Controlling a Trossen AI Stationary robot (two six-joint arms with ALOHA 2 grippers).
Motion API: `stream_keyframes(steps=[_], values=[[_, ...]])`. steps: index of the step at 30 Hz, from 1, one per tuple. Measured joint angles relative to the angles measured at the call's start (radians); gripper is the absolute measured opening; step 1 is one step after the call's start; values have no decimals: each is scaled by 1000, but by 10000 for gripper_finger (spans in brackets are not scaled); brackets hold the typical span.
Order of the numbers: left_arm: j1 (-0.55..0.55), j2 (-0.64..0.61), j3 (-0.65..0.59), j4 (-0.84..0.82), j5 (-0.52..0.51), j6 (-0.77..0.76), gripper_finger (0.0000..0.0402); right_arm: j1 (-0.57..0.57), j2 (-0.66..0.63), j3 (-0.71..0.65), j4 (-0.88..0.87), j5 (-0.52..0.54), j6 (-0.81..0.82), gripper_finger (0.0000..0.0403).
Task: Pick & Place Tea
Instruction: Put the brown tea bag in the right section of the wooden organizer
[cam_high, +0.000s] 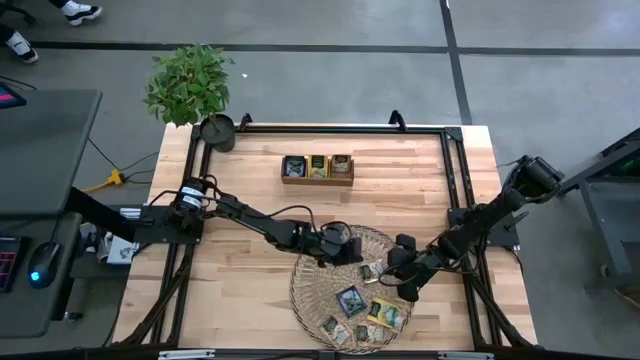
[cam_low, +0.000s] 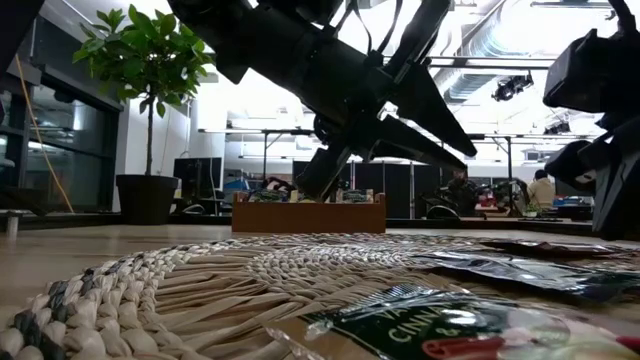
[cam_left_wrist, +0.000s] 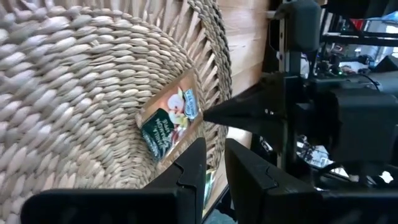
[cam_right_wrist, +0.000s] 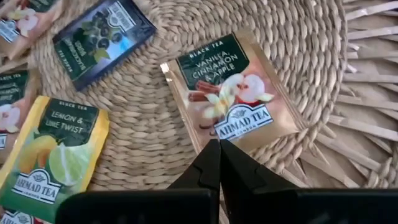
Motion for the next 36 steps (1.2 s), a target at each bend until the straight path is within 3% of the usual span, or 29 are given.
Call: stream_keyframes(steps=[7,15,25,36], values=[[0,61,3,5,11,-56,58,0,0,-17,36,-1,3,0],[0,155,127,14,62,-66,58,-25,7,-17,21,-11,34,0],[1,155,154,-60,13,2,58,-35,83,-11,36,-64,130,0],[5,155,154,-80,52,17,58,-35,85,-14,44,-76,143,0]])
